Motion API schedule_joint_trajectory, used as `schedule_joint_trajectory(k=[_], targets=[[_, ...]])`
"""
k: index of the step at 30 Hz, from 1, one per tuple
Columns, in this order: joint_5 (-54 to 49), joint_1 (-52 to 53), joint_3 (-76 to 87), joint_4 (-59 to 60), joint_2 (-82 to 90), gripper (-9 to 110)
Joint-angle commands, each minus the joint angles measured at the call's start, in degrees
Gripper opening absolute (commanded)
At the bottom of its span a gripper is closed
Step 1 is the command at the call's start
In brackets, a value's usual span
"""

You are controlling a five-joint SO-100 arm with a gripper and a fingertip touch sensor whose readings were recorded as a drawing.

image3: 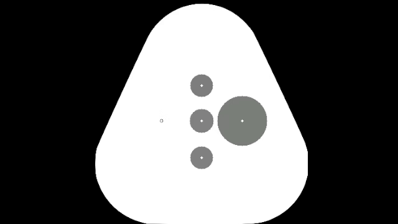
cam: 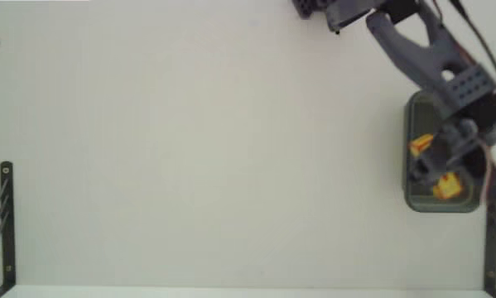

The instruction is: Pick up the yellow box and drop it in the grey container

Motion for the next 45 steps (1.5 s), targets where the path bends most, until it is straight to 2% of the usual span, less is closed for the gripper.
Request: schedule_joint_trajectory(k=[1,23,24,45], targets=[[0.3,-2.0,0.9,-2.0,5.5,40],[0.3,-2.9,1.5,-2.2,5.8,40],[0.3,-2.9,1.5,-2.2,5.8,110],[0.3,-2.9,1.5,-2.2,5.8,110]])
